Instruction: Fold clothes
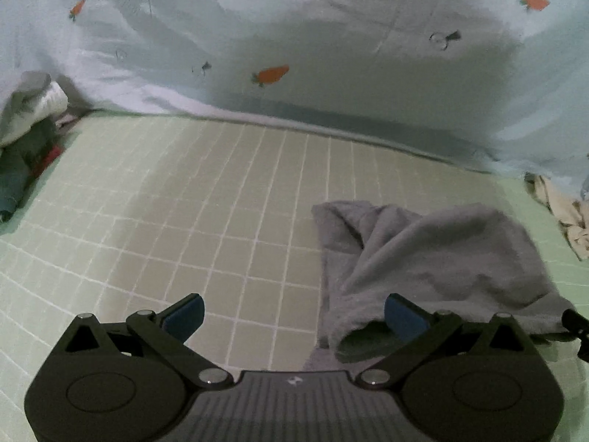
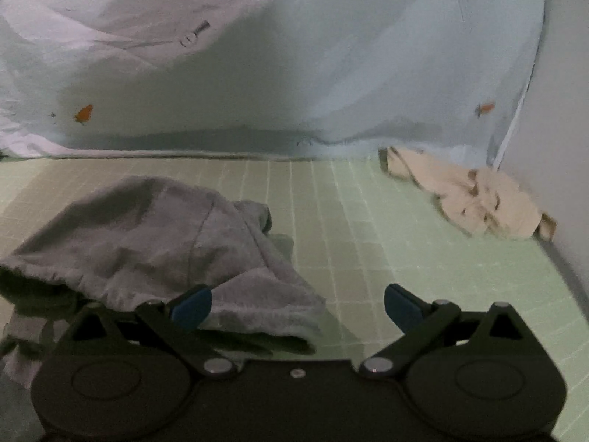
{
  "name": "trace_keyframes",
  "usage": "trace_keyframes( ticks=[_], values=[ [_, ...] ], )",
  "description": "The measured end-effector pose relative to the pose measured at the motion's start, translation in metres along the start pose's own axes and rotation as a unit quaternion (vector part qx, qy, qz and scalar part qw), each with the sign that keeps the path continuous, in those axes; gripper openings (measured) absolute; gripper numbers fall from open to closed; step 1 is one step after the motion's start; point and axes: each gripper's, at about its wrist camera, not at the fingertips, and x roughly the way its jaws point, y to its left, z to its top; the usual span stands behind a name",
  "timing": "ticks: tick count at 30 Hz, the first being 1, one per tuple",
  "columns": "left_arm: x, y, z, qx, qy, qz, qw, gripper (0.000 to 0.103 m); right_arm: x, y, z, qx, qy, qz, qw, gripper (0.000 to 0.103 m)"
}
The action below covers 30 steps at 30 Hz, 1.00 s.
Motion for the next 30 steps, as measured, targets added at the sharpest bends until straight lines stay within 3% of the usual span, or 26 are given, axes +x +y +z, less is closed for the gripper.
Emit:
trace_keyframes(
  ticks=[9,21,30],
  values=[
    [0.049,-0.001,-0.019,0.028,0.105,0.019,0.9939,0.103,0.035,-0.002,-0.019,0.022,0.089,0.002,0.996,0.101],
    [-0.014,0.01,-0.027,0.02,0.048,0.023,0.9984,0.103,-0.007,-0.017,-0.029,0.032,0.066,0.031,0.997,0.103],
    [-0.052,0.048,-0.083,-0.032,0.091,0.023,0.9951,0.103,-0.038,-0.032,-0.072,0.06,0.115,0.053,0.99,0.103]
  ],
)
